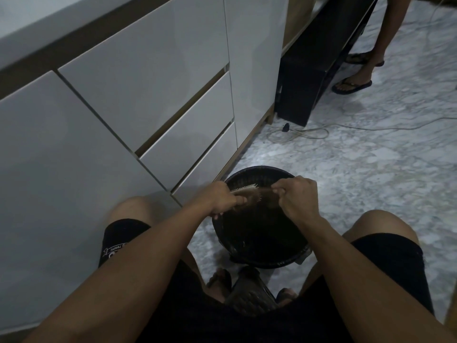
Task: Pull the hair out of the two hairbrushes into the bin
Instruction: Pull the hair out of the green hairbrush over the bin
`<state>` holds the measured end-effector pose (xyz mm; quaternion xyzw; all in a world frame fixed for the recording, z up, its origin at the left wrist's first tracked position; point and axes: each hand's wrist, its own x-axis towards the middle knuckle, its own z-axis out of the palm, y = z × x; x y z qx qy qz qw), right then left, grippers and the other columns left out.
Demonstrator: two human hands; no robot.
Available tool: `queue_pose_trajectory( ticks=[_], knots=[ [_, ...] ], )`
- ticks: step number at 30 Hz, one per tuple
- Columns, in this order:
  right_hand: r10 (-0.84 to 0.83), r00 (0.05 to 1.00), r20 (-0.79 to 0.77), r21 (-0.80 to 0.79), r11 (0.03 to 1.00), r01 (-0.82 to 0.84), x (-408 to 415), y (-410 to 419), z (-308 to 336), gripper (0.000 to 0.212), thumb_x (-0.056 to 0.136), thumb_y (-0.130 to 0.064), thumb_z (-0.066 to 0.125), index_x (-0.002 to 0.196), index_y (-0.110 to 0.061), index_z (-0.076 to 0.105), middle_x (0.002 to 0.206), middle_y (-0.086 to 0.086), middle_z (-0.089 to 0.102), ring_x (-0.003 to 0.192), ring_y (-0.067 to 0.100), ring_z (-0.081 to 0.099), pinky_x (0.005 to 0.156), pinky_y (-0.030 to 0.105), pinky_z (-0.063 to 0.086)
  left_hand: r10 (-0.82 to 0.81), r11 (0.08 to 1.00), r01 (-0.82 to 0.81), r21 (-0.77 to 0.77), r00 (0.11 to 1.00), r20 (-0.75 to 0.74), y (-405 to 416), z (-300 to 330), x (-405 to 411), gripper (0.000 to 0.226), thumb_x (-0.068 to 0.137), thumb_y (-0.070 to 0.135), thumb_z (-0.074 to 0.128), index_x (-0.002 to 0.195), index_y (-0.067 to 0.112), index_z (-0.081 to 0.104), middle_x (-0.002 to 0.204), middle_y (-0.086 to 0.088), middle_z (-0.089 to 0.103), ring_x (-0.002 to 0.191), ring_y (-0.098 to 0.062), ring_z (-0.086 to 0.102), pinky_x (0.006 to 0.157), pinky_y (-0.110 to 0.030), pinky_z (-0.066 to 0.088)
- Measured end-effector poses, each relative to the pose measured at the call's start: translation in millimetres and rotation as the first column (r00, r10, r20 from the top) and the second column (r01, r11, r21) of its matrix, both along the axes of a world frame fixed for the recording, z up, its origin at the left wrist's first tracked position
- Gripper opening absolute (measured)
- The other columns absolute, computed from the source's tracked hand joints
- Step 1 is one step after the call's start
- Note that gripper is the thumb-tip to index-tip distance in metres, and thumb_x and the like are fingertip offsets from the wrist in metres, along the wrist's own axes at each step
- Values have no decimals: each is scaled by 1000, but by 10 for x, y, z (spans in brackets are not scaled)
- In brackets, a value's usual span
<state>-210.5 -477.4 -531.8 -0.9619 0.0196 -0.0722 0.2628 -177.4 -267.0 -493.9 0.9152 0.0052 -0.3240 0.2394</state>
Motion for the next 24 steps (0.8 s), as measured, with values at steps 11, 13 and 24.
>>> queue_pose_trajectory(
  ticks=[11, 13, 24],
  knots=[
    [221, 962, -160, 387, 911, -144, -91, 162, 55, 50, 77, -11, 73, 124, -24, 63, 128, -1, 59, 119, 19, 52, 105, 37, 43, -32, 999, 32, 5, 999, -13, -41, 27, -5, 41, 87, 48, 64, 79, 8, 65, 62, -11, 64, 38, -18, 55, 45, -23, 44],
    [209, 972, -109, 383, 911, -153, -84, 206, 59, 36, 80, -8, 72, 114, -20, 71, 119, 0, 66, 112, 18, 56, 102, 36, 45, -43, 999, 43, -18, 999, -20, -72, 31, -11, 40, 87, 47, 64, 79, 9, 65, 60, -8, 64, 39, -18, 56, 47, -23, 46],
    [-4, 994, -106, 135, 991, 19, -54, 57, 107, 17, 89, -20, 61, 91, -21, 78, 89, 1, 75, 84, 21, 65, 79, 32, 50, -16, 996, 7, -92, 995, -94, -61, 3, -35, 40, 94, 42, 57, 100, 5, 70, 61, -6, 62, 44, -18, 54, 52, -25, 47]
  ],
)
